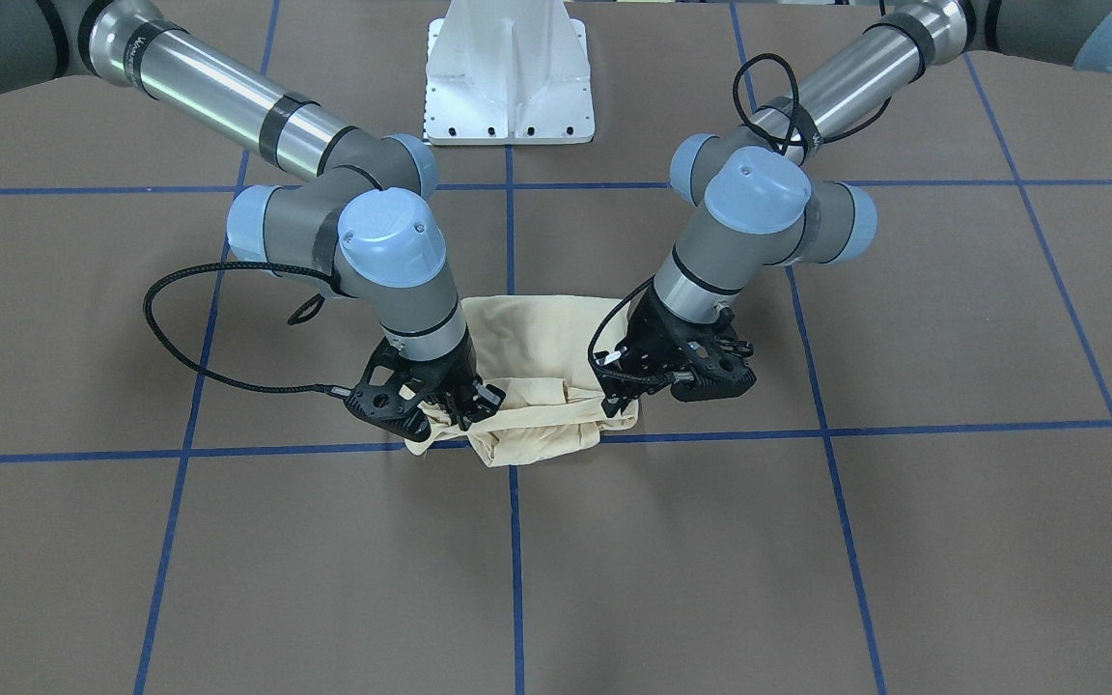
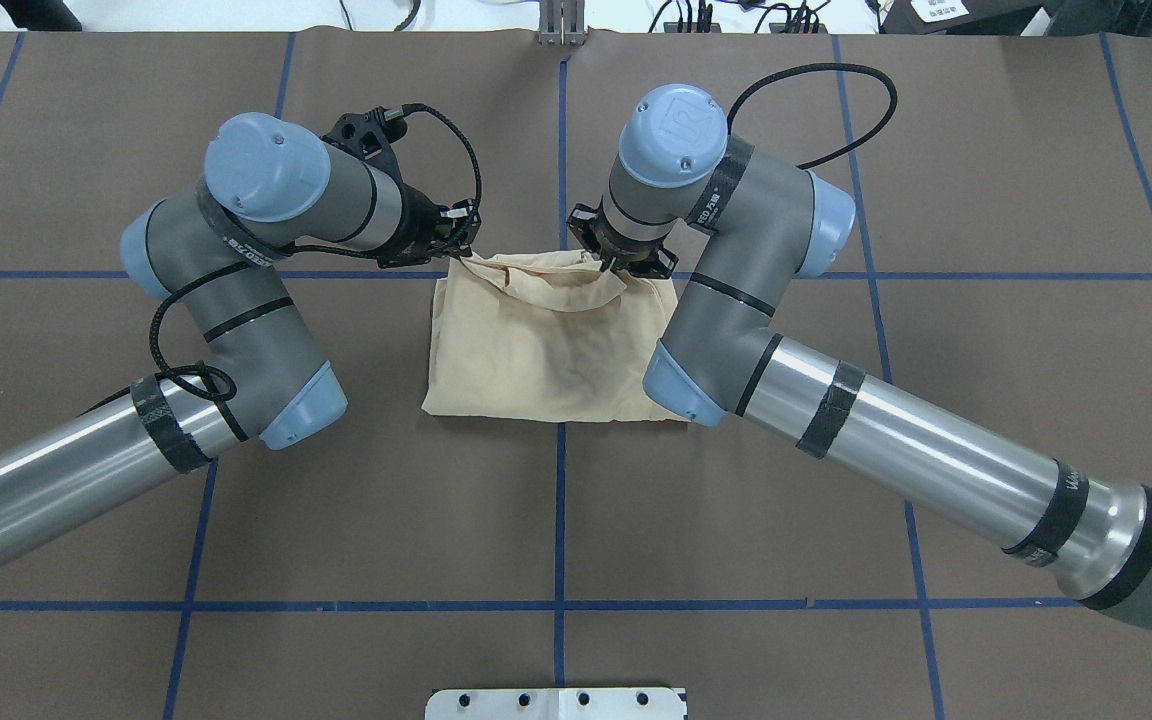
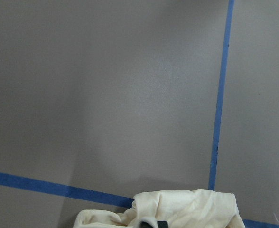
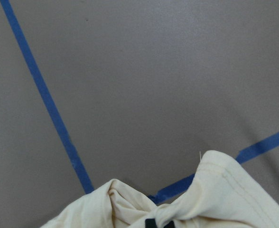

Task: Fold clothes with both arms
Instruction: 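Lay the folded end down and open both grippers, raising them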

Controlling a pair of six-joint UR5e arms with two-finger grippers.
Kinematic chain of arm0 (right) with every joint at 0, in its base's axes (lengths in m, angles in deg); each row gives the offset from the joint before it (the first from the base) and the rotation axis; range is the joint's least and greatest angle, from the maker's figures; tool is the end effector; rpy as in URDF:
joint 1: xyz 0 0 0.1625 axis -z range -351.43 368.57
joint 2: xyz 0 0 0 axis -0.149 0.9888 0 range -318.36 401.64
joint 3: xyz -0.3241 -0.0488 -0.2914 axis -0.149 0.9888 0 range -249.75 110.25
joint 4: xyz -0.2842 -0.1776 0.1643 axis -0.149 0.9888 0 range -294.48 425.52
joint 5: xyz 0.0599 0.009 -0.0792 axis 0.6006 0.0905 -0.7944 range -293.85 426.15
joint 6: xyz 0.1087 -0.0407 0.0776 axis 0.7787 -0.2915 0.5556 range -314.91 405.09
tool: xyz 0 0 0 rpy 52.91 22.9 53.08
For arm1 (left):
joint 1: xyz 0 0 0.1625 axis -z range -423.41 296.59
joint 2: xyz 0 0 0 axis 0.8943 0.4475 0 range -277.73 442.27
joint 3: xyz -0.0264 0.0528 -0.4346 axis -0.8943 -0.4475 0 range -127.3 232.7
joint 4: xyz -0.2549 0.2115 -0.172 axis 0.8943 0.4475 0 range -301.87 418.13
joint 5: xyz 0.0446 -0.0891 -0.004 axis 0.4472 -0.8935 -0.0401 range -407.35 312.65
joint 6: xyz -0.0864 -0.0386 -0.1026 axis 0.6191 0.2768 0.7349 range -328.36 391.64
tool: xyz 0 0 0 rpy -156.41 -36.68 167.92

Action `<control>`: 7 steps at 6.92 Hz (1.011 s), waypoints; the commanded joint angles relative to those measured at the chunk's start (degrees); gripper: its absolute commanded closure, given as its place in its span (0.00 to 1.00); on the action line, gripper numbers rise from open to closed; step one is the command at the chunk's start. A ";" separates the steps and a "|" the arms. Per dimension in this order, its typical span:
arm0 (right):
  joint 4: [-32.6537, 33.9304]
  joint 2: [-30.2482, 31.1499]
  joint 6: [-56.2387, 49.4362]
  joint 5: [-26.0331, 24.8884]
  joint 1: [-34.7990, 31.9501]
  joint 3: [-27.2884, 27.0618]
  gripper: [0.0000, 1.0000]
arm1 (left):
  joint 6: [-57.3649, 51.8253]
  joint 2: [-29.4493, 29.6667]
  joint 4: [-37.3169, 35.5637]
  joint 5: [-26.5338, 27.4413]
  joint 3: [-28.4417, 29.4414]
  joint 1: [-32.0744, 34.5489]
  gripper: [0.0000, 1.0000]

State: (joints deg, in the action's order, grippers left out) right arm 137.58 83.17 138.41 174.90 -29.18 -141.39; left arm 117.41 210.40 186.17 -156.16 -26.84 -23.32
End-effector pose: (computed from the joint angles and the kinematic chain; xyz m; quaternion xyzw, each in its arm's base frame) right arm -0.5744 -0.5565 0.2927 -0.0232 -0.4276 0.2541 0.8672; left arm 0.5100 -0.5448 0.3091 0.0748 0.5474 -0.1708 0.8159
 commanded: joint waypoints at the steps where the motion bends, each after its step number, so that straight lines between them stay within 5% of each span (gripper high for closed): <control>1: 0.01 0.13 -0.16 -2.03 -0.04 0.97 0.01 | -0.33 -0.34 -0.07 0.00 0.09 0.16 0.91; 2: -0.08 0.13 -0.24 -1.96 -0.13 0.98 0.00 | -0.51 -0.34 -0.16 0.09 0.18 -0.01 0.15; 3: -0.25 0.13 -0.16 -1.96 -0.39 0.98 0.00 | -0.42 -0.08 -0.24 0.09 0.18 -0.01 0.01; 7: -3.77 -0.13 -3.75 1.72 -2.24 0.28 0.00 | -5.40 -1.82 -1.47 -3.05 -0.61 4.89 0.00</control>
State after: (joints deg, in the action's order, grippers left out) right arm 134.29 83.21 136.27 175.92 -31.43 -140.73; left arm 114.71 209.67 185.28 -157.25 -26.96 -20.70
